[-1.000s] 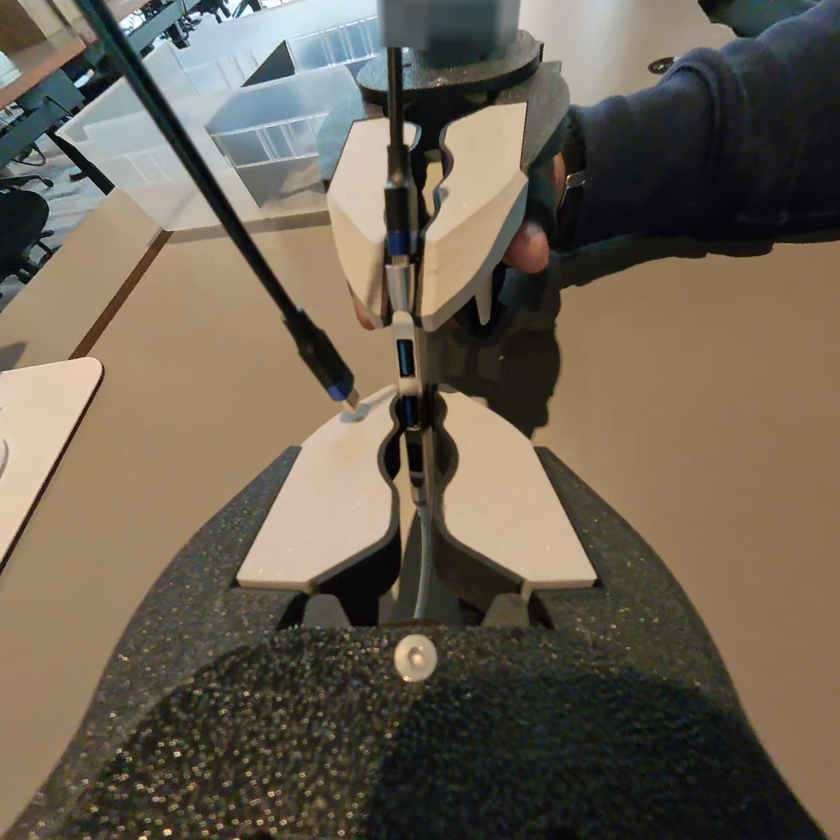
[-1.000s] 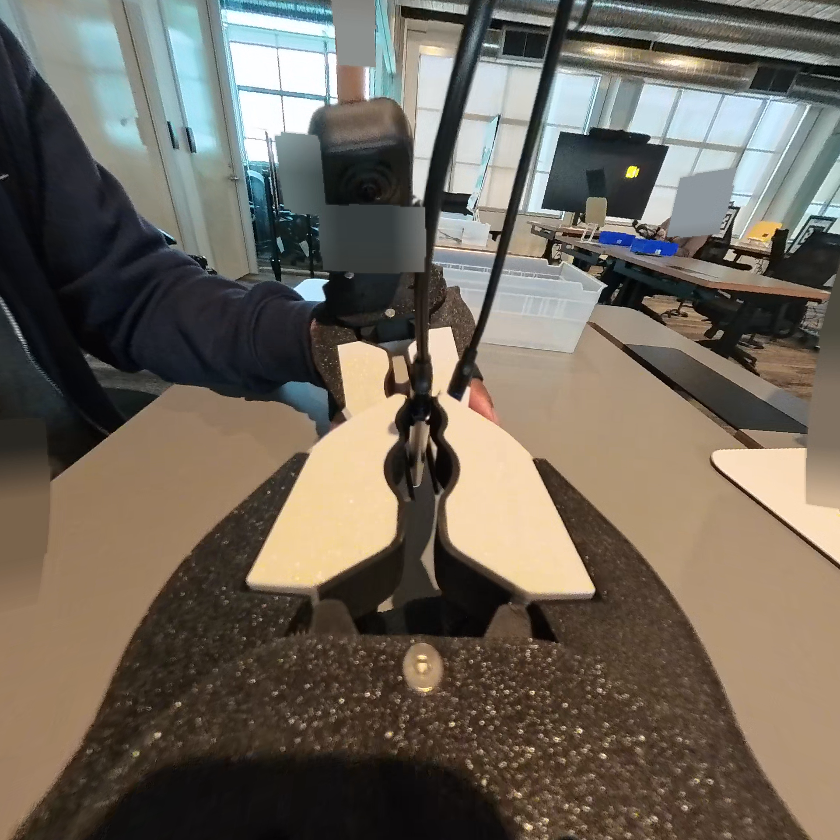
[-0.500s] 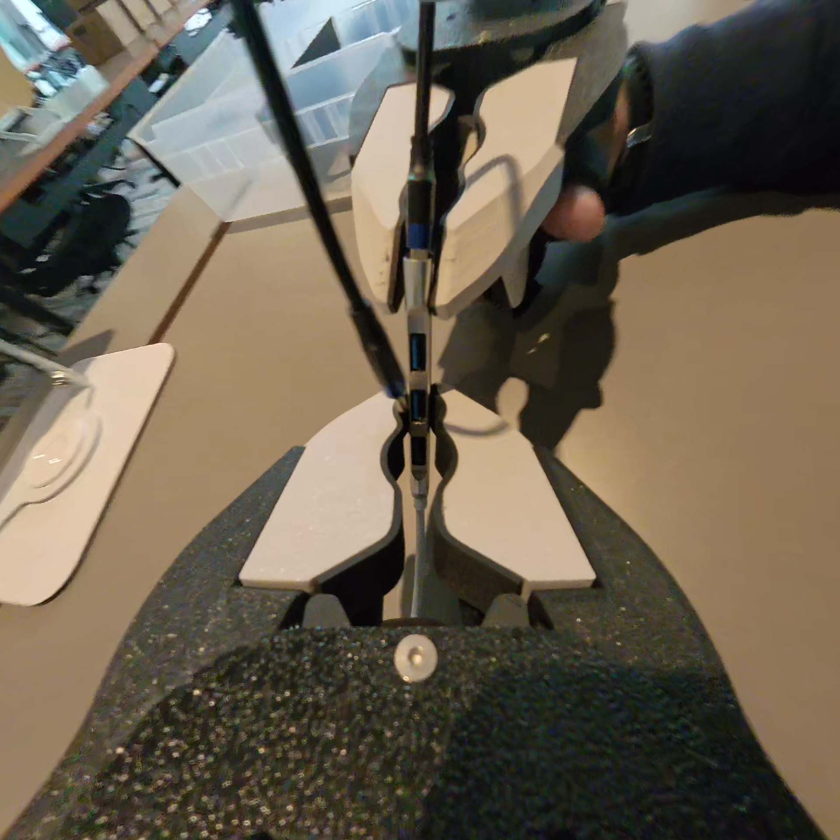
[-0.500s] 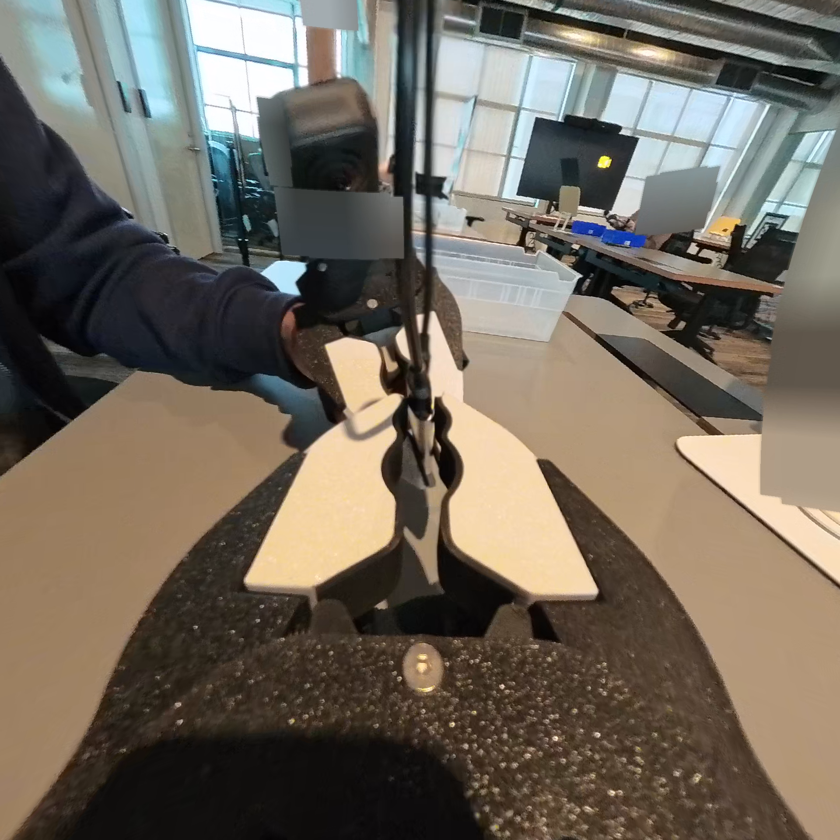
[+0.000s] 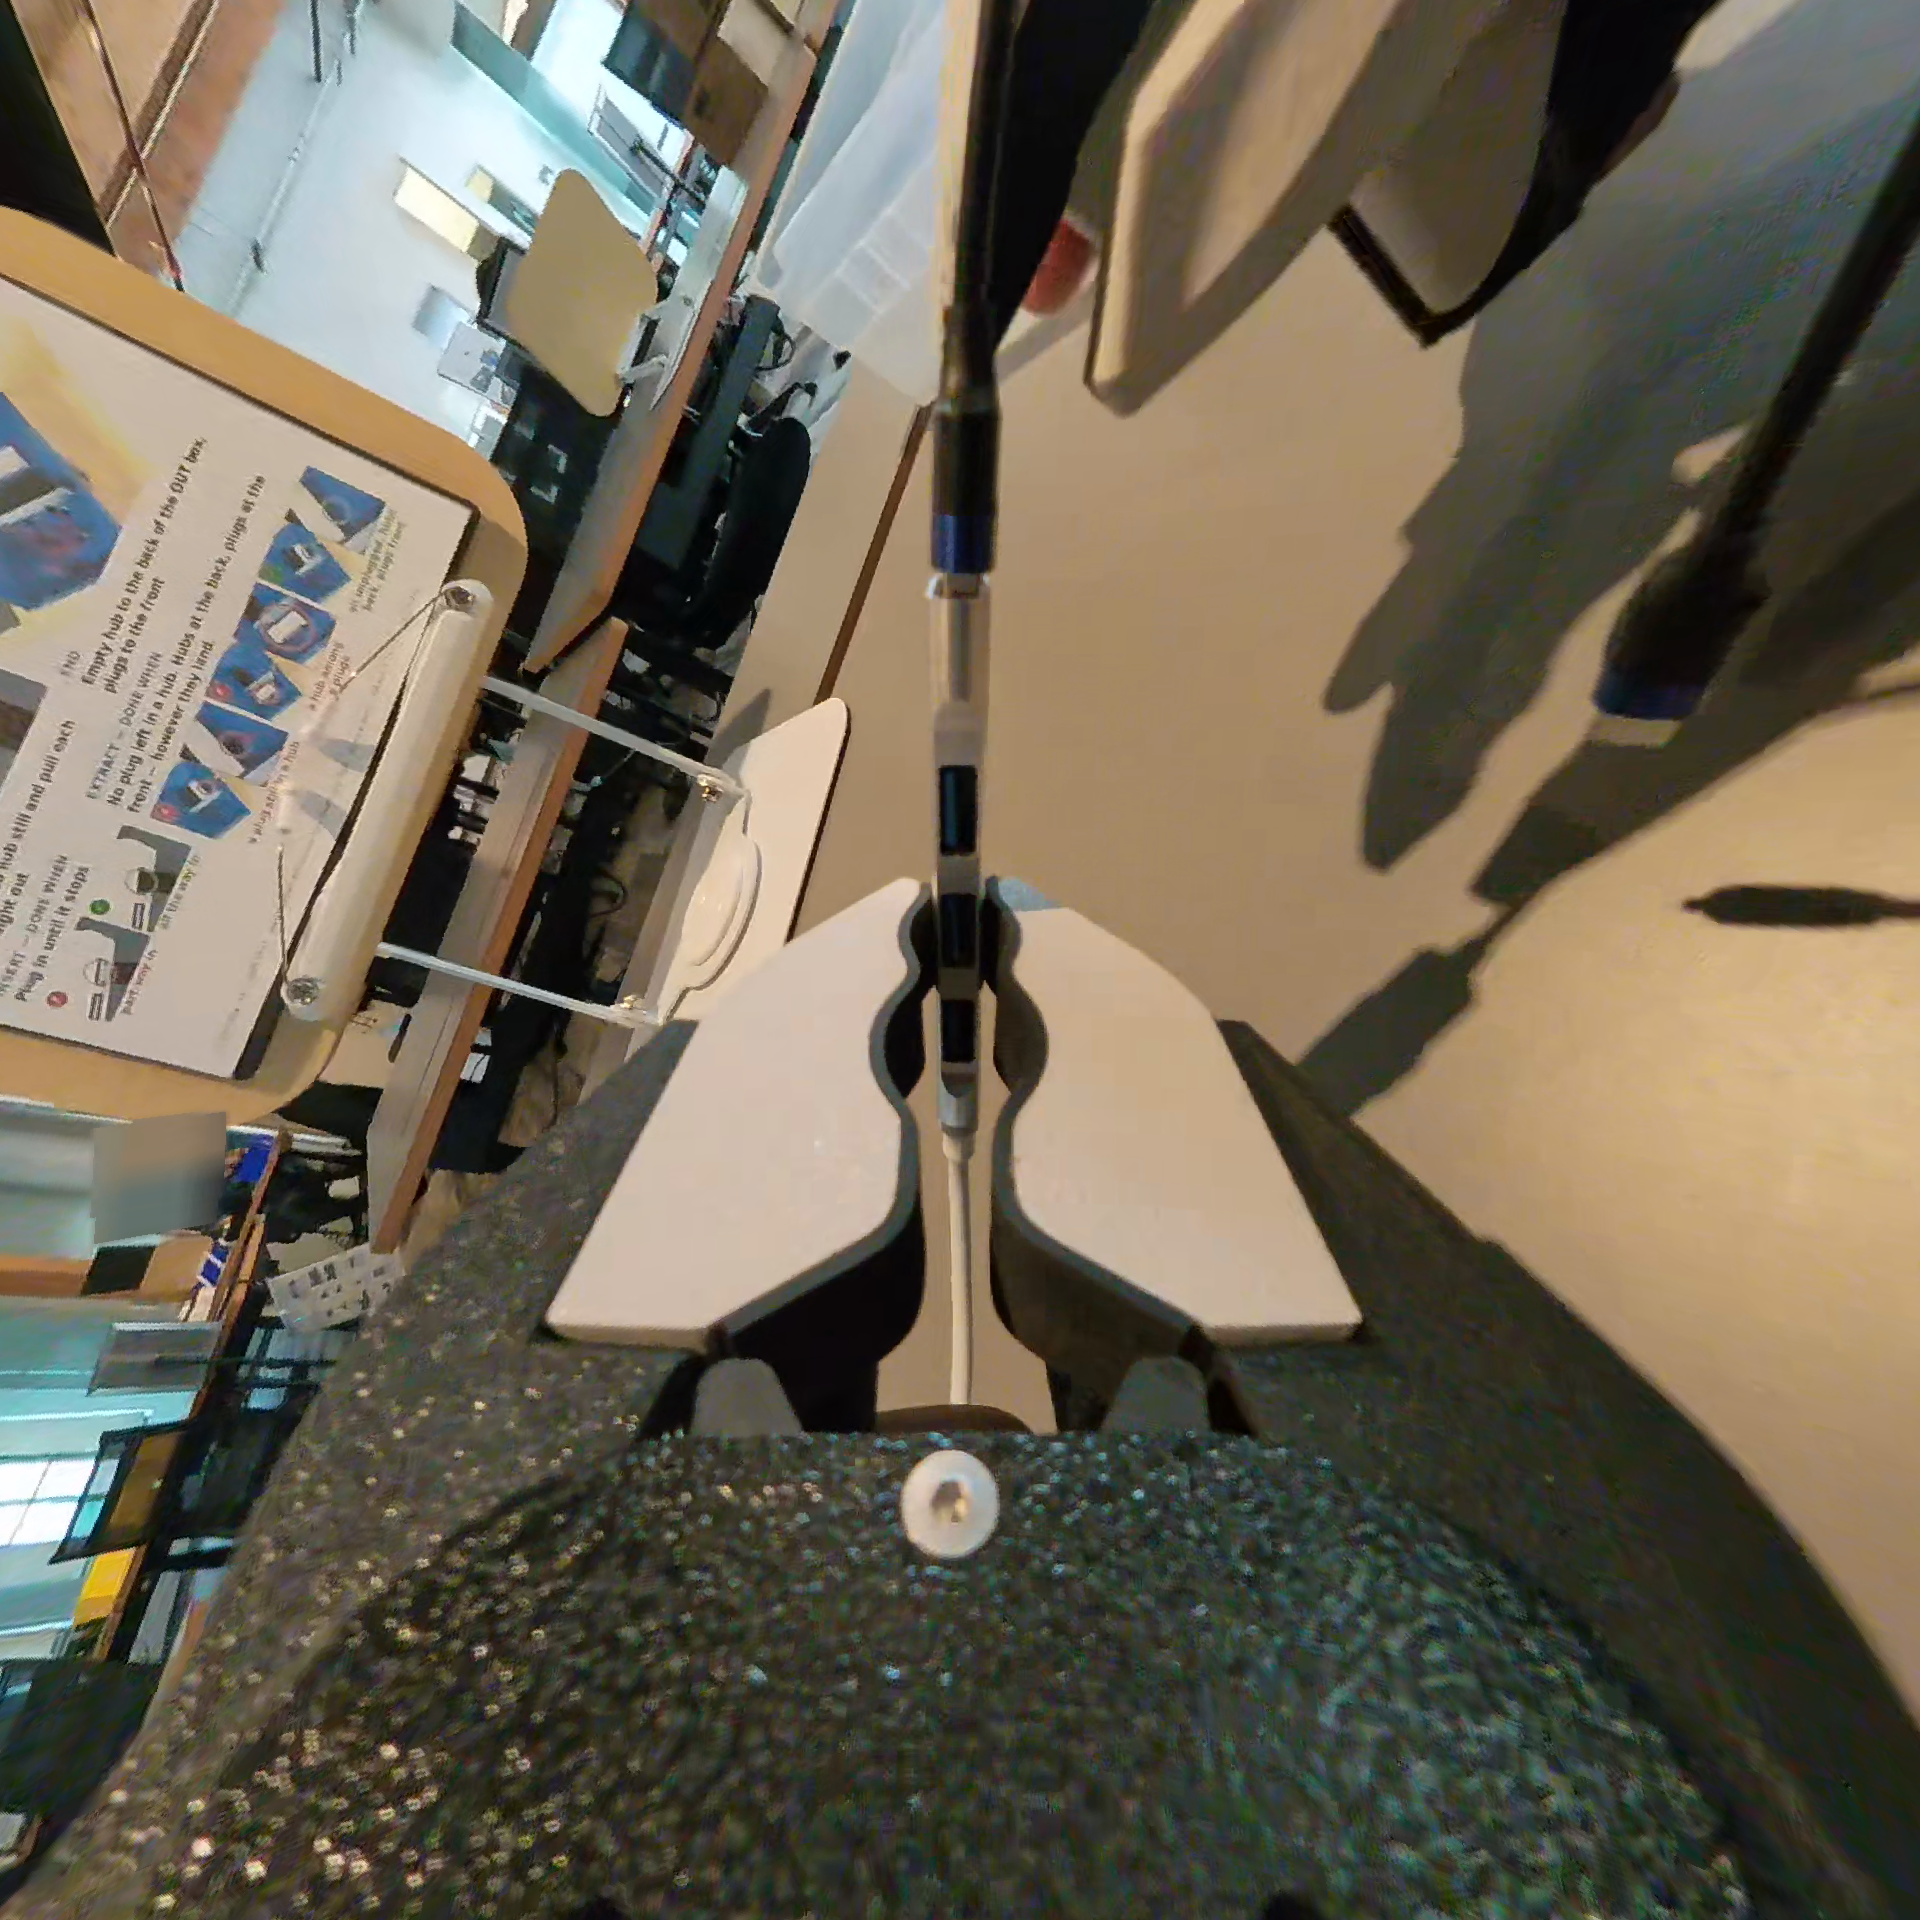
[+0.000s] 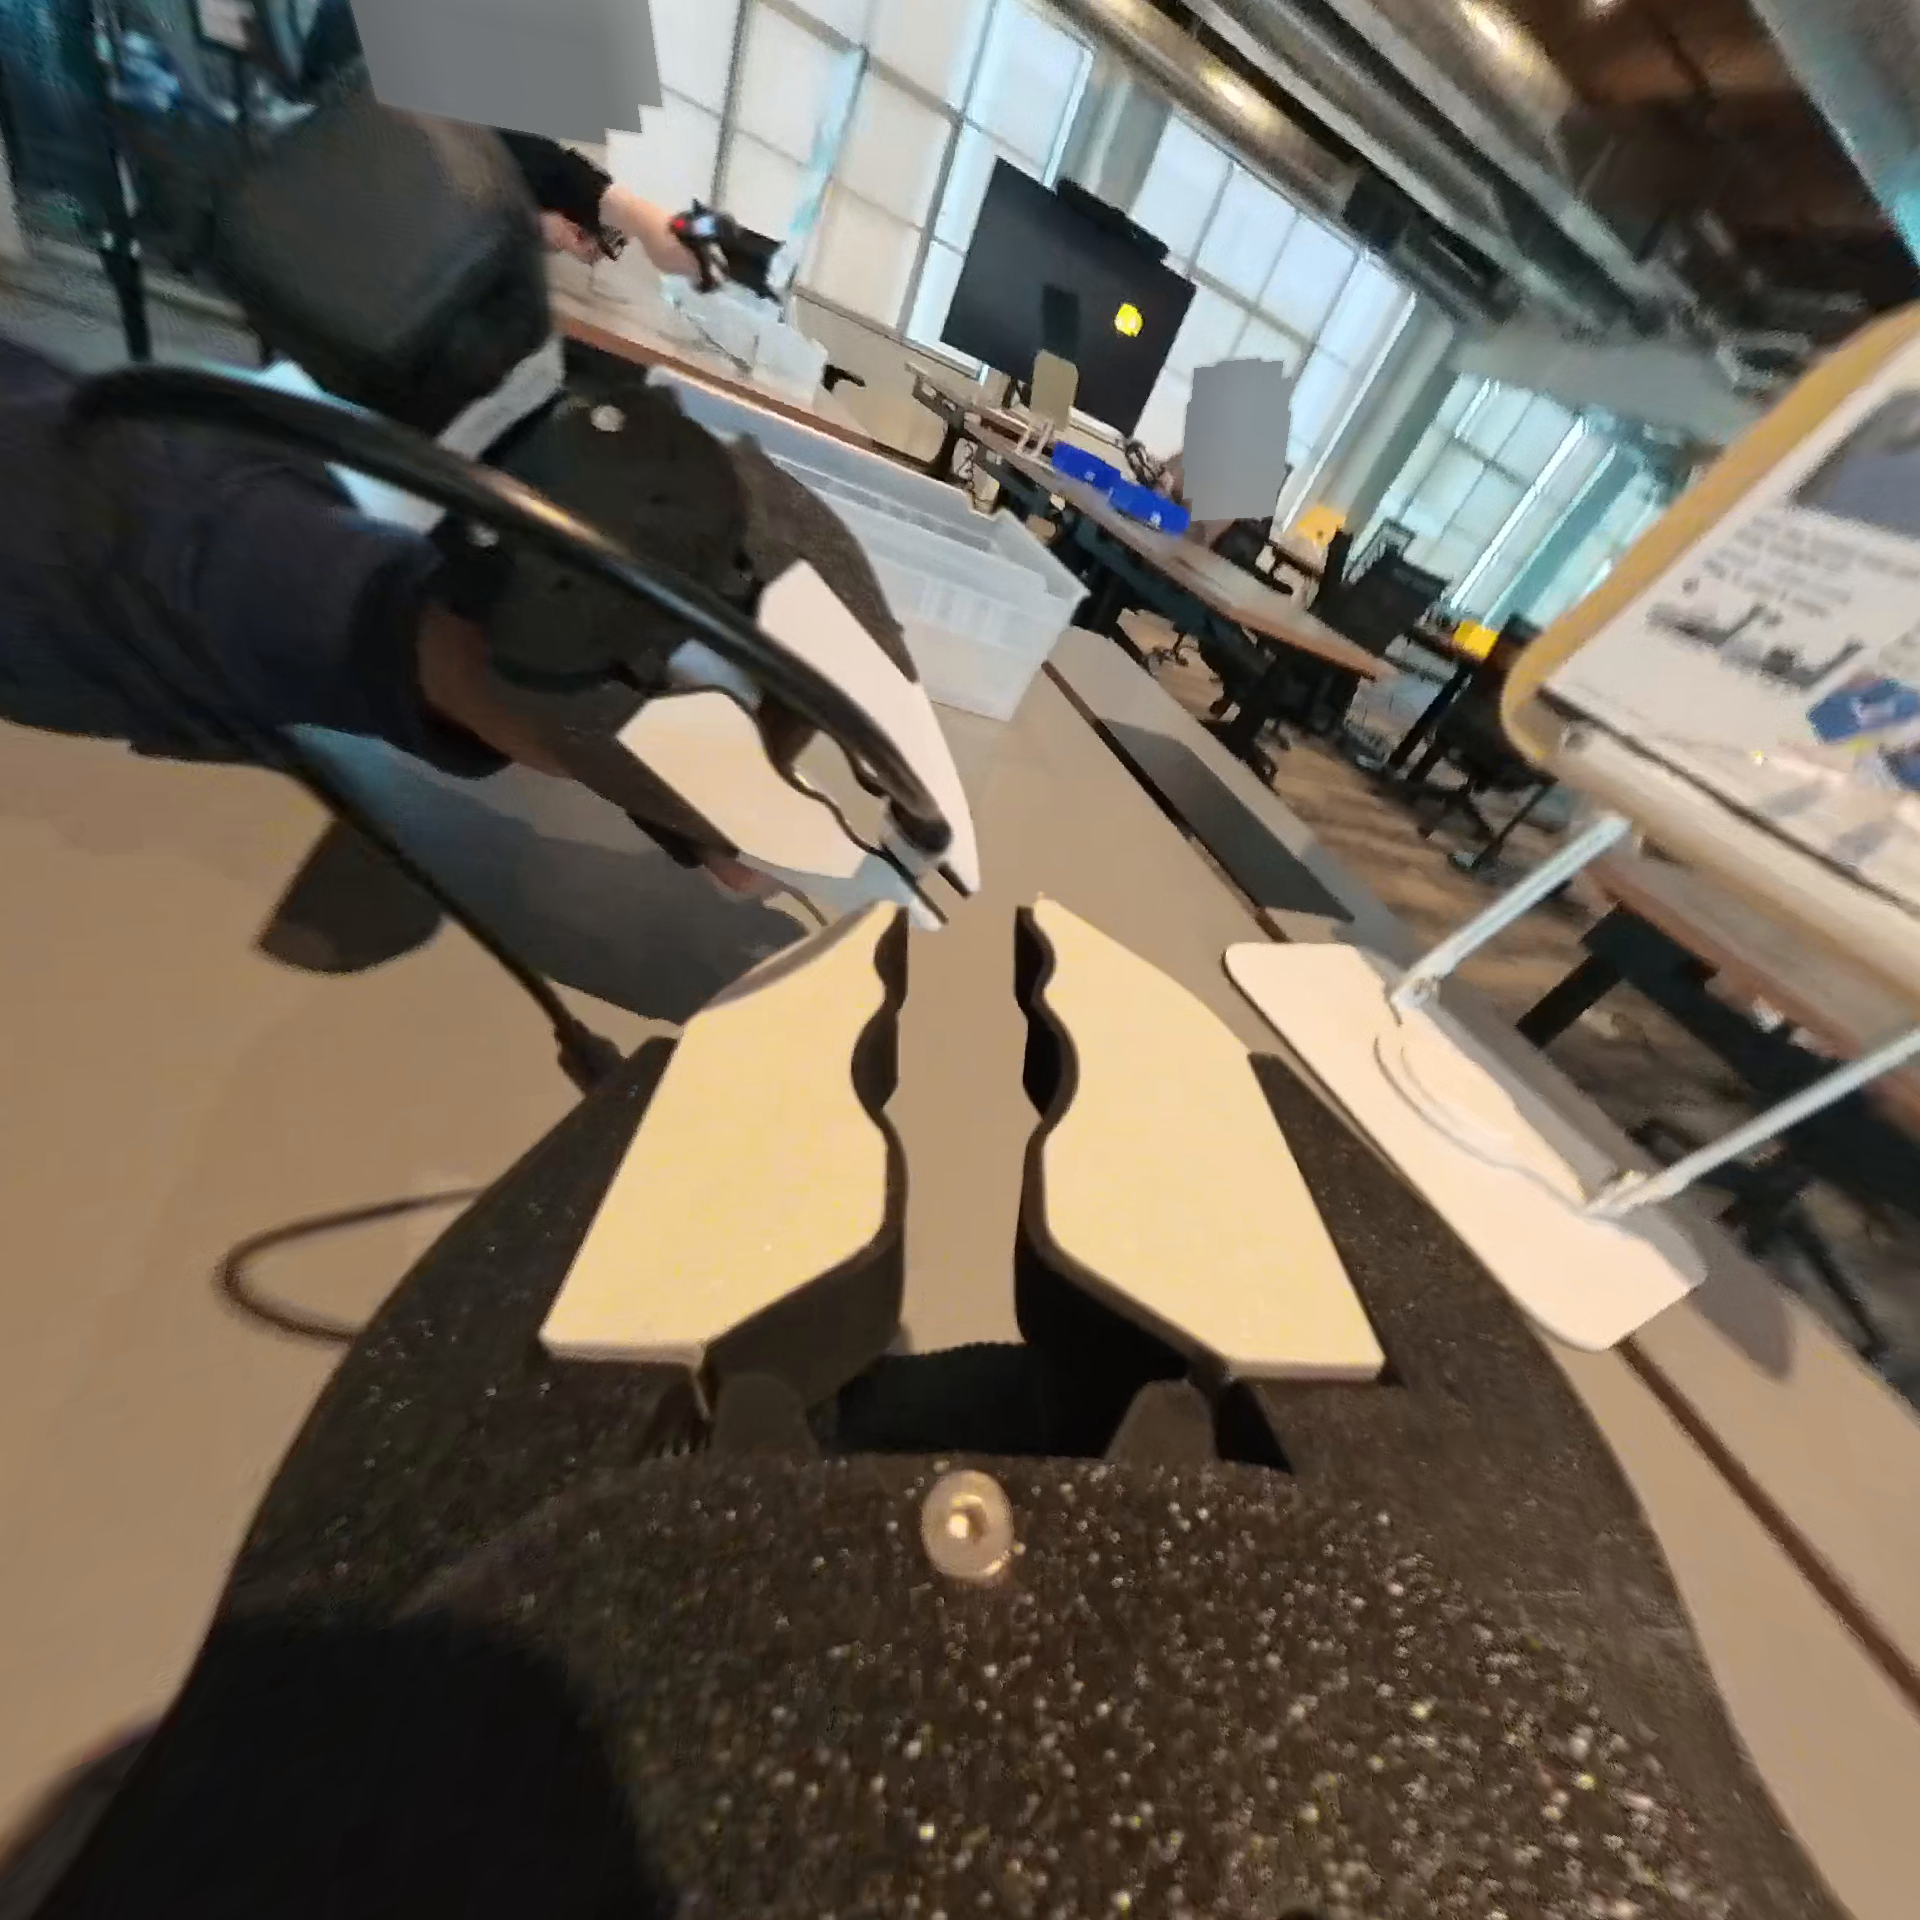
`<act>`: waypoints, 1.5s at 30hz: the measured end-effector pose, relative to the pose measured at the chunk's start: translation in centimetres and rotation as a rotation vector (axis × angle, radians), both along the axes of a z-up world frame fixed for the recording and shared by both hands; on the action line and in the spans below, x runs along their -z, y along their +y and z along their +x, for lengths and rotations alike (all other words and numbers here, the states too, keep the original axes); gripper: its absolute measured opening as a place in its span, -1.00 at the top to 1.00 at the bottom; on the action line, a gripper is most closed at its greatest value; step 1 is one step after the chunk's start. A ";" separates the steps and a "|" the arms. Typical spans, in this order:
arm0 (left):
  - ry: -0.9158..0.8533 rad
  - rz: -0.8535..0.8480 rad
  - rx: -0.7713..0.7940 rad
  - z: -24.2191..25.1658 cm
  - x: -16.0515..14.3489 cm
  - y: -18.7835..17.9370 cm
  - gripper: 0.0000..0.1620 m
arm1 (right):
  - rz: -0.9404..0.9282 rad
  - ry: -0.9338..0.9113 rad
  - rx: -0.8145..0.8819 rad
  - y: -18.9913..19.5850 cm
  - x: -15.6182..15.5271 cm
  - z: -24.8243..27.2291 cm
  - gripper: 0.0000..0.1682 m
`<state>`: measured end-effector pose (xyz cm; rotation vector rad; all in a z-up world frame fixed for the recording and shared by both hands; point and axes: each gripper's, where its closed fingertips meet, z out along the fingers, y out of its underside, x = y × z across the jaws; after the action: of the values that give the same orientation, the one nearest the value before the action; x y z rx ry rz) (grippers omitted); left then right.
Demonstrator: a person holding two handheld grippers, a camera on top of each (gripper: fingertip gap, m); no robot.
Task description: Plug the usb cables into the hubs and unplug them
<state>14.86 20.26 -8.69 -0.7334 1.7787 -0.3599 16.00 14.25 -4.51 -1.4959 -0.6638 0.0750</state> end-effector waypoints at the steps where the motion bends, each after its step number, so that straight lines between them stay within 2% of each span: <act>1: 0.003 0.013 0.012 0.0 0.1 0.0 0.91 | 0.014 -0.048 -0.013 -0.2 0.0 -0.5 0.80; 9: 0.054 0.196 0.028 -0.4 0.9 0.9 0.90 | 0.081 -0.429 0.064 -0.6 2.2 -1.1 0.76; 15: 0.098 0.247 0.058 -0.4 1.8 0.2 0.90 | 0.170 -0.651 0.155 -0.4 3.0 -0.8 0.67; 24: 0.129 0.267 0.108 -0.2 2.7 -1.1 0.90 | 0.214 -0.694 0.125 -0.7 3.4 -2.4 0.71; 29: 0.132 0.275 0.123 -0.2 2.8 -1.5 0.90 | 0.202 -0.701 0.096 -1.0 3.9 -3.0 0.90; 38: 0.142 0.286 0.171 -0.4 2.8 -1.9 0.90 | 0.106 -0.721 0.056 -1.4 4.3 -3.0 0.91; 45: 0.158 0.287 0.093 -0.1 2.7 -1.4 0.89 | 0.084 -0.799 0.134 -1.1 4.3 -2.2 0.92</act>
<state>14.71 18.84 -11.36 -0.4876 1.9670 -0.1053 13.77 13.11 -8.83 -1.4654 -1.1764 -0.6776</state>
